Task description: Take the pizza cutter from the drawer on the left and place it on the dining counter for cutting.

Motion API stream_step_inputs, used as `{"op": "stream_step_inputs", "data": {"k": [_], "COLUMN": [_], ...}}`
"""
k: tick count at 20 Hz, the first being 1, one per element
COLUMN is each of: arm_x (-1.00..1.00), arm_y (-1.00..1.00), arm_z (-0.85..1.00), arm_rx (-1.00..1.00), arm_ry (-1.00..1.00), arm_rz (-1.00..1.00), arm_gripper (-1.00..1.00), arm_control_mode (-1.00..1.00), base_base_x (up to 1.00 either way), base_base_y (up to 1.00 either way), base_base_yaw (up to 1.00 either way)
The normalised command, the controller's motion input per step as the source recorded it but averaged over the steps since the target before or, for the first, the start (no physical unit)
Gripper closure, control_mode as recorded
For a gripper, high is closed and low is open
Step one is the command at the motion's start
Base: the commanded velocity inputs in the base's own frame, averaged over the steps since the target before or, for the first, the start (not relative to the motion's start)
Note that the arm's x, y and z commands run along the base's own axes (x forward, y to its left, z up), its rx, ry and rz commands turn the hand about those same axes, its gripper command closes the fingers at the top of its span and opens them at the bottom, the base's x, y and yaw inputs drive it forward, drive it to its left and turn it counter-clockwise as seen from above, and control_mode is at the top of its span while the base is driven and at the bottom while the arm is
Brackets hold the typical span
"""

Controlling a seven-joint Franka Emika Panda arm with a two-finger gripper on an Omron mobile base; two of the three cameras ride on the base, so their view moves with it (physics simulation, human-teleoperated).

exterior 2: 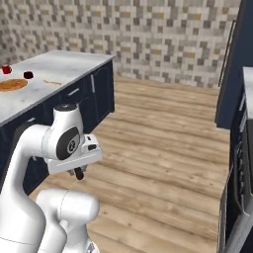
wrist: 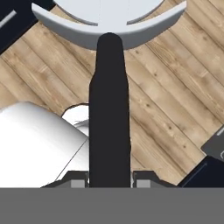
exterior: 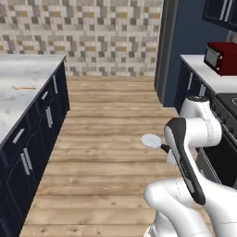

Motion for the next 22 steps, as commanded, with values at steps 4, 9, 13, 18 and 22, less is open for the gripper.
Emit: {"op": "stream_step_inputs", "data": {"k": [4, 9, 13, 18, 22], "arm_x": [0.00, 0.00, 0.00, 0.00, 0.00], "arm_y": [0.00, 0.00, 0.00, 0.00, 0.00], "arm_z": [0.00, 0.00, 0.00, 0.00, 0.00], "arm_rx": [0.00, 0.00, 0.00, 0.00, 0.00], "arm_ry": [0.00, 0.00, 0.00, 0.00, 0.00], "arm_rz": [0.00, 0.00, 0.00, 0.00, 0.00], "arm_gripper": [1.00, 1.00, 1.00, 1.00, 1.00], "arm_control_mode": [1.00, 1.00, 1.00, 1.00, 1.00], "base_base_x": [0.94, 0.94, 0.94, 0.91, 0.82], "base_base_y": [-0.03, -0.02, 0.00, 0.00, 0.00], "base_base_yaw": [0.03, 0.05, 0.09, 0.20, 0.32]}}
